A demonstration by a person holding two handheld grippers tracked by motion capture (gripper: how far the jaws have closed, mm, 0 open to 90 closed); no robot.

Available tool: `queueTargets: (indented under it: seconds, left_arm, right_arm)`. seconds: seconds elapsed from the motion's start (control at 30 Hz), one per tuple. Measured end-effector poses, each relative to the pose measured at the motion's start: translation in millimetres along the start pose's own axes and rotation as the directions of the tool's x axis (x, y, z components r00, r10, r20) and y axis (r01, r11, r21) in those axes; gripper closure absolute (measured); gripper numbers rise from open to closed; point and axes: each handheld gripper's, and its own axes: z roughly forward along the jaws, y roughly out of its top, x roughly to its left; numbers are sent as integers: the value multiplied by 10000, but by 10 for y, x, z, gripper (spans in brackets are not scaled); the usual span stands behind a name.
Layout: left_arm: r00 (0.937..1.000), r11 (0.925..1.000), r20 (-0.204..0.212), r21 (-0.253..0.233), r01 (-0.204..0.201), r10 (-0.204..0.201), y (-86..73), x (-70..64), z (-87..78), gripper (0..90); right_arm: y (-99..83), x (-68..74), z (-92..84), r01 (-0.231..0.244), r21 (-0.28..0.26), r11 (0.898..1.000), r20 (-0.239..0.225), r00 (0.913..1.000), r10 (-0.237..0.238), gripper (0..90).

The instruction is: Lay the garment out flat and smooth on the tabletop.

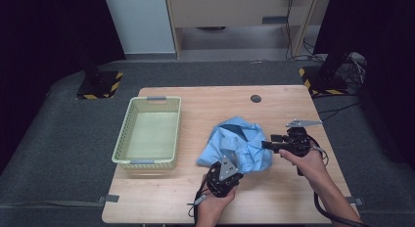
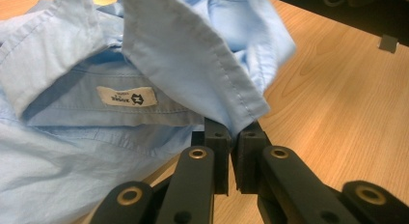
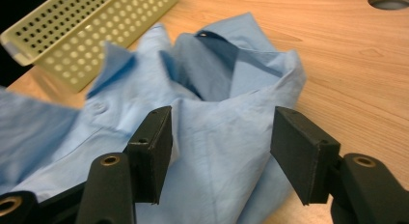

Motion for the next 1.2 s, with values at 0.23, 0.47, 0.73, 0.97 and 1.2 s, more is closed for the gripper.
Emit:
queueTargets:
  seconds: [0.23,0.47,0.73,0.97,1.2]
  left_arm:
    - [10000,10000,-8,-24,19,-19,-3,12,-13,872]
    - [10000,10000,-29,-47,50,-51,0,27,-30,872]
    - [10000,10000,3,-67,68,-68,5,30,-35,872]
    - [9999,9999,14,-41,104,-104,-4,51,-38,872]
    - [9999,9999,39,0,128,-128,-14,65,-29,872]
  right_arm:
    - [36,-99,89,-148,133,9998,318,9994,144,388]
    - [42,-149,273,-305,456,9985,548,9981,280,367]
    - [101,-189,455,-219,882,9959,711,9973,156,395]
    - [74,-168,548,-29,1409,9900,399,9992,-27,637]
    - [24,-195,549,-28,1521,9884,194,9998,-1,886]
